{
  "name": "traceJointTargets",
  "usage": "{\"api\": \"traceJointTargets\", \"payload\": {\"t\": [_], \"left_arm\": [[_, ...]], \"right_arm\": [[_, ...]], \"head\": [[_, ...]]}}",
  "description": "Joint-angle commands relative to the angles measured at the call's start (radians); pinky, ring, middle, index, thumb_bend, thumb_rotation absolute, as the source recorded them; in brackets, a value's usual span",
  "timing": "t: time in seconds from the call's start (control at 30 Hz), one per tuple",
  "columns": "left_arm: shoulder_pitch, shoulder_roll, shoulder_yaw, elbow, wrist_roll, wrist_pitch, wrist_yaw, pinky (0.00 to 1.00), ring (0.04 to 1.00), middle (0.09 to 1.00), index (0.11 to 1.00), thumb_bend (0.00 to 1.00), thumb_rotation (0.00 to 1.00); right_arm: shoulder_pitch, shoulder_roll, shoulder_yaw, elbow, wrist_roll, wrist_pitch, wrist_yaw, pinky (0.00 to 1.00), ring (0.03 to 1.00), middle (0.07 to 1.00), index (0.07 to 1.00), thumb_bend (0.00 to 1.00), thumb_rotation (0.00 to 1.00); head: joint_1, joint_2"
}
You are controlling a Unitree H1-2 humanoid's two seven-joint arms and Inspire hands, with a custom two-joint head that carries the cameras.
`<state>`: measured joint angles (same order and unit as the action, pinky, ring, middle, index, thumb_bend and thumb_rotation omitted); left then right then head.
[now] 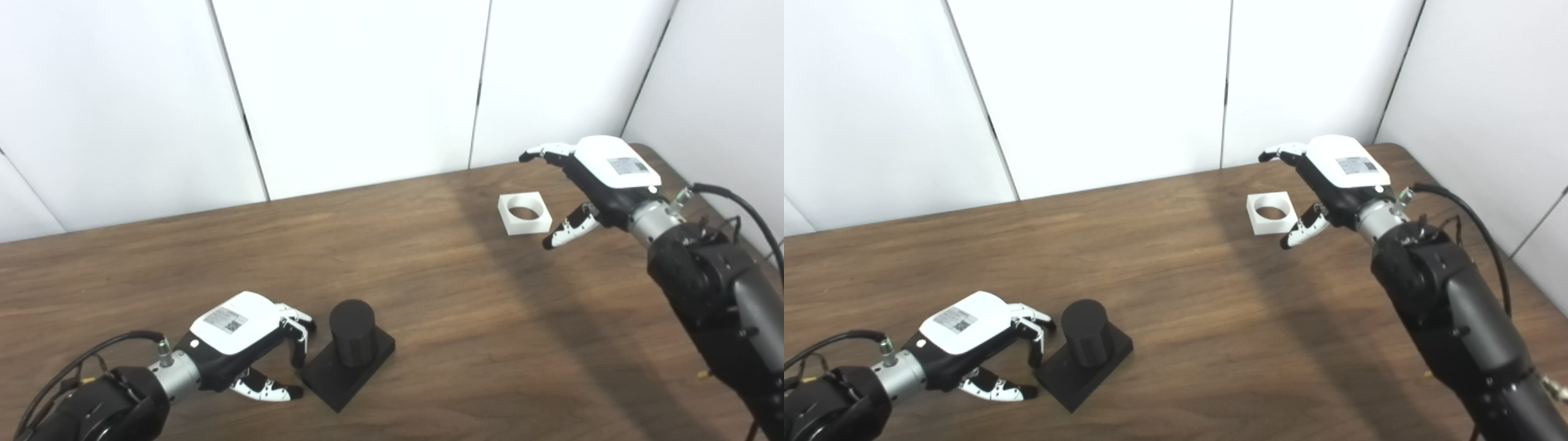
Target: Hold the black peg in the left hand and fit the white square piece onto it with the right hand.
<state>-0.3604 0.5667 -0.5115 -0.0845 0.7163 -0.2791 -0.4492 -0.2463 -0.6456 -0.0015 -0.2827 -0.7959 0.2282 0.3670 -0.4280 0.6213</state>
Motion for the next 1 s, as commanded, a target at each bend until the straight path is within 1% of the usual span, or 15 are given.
{"api": "traceJointTargets", "payload": {"t": [0.0, 0.17, 0.33, 0.5, 0.63, 0.7, 0.8, 0.97], "left_arm": [[0.031, 0.015, -0.016, 0.016, 0.027, -0.004, -0.04, 0.66, 0.801, 0.813, 0.486, 0.52, 0.06], [0.033, 0.003, -0.013, 0.026, 0.035, -0.025, -0.024, 0.65, 0.794, 0.803, 0.486, 0.52, 0.06], [0.032, -0.004, -0.011, 0.029, 0.037, -0.039, -0.012, 0.63, 0.79, 0.8, 0.486, 0.52, 0.06], [0.038, -0.007, -0.004, 0.029, 0.04, -0.052, 0.003, 0.63, 0.784, 0.794, 0.485, 0.52, 0.06], [0.042, -0.008, 0.0, 0.023, 0.034, -0.044, -0.008, 0.64, 0.785, 0.797, 0.485, 0.52, 0.06], [0.043, -0.009, 0.002, 0.022, 0.032, -0.043, -0.009, 0.64, 0.785, 0.796, 0.485, 0.52, 0.06], [0.044, -0.012, 0.004, 0.018, 0.028, -0.035, -0.015, 0.64, 0.788, 0.798, 0.485, 0.52, 0.06], [0.047, -0.014, 0.006, 0.019, 0.028, -0.048, -0.002, 0.63, 0.78, 0.792, 0.485, 0.52, 0.06]], "right_arm": [[-0.055, -0.036, -0.006, 0.005, -0.012, 0.004, -0.002, 0.63, 0.796, 0.841, 0.797, 0.84, 0.08], [-0.081, -0.04, 0.007, 0.066, -0.02, -0.002, -0.004, 0.63, 0.796, 0.836, 0.798, 0.83, 0.09], [-0.117, -0.052, 0.041, 0.129, -0.046, -0.006, 0.001, 0.64, 0.813, 0.836, 0.793, 0.82, 0.12], [-0.163, -0.062, 0.075, 0.195, -0.06, -0.003, 0.013, 0.63, 0.818, 0.839, 0.794, 0.82, 0.12], [-0.218, -0.074, 0.124, 0.262, -0.101, 0.011, 0.048, 0.61, 0.816, 0.851, 0.806, 0.83, 0.15], [-0.24, -0.076, 0.141, 0.286, -0.113, 0.016, 0.063, 0.62, 0.827, 0.865, 0.819, 0.83, 0.17], [-0.287, -0.073, 0.169, 0.352, -0.128, 0.012, 0.066, 0.62, 0.83, 0.868, 0.82, 0.85, 0.17], [-0.353, -0.056, 0.207, 0.452, -0.141, 0.03, 0.066, 0.66, 0.838, 0.877, 0.824, 0.87, 0.16]], "head": [[0.0, 0.0], [-0.003, -0.005], [0.0, -0.006], [0.002, -0.005], [0.002, -0.006], [0.0, -0.007], [0.001, -0.008], [0.005, -0.006]]}}
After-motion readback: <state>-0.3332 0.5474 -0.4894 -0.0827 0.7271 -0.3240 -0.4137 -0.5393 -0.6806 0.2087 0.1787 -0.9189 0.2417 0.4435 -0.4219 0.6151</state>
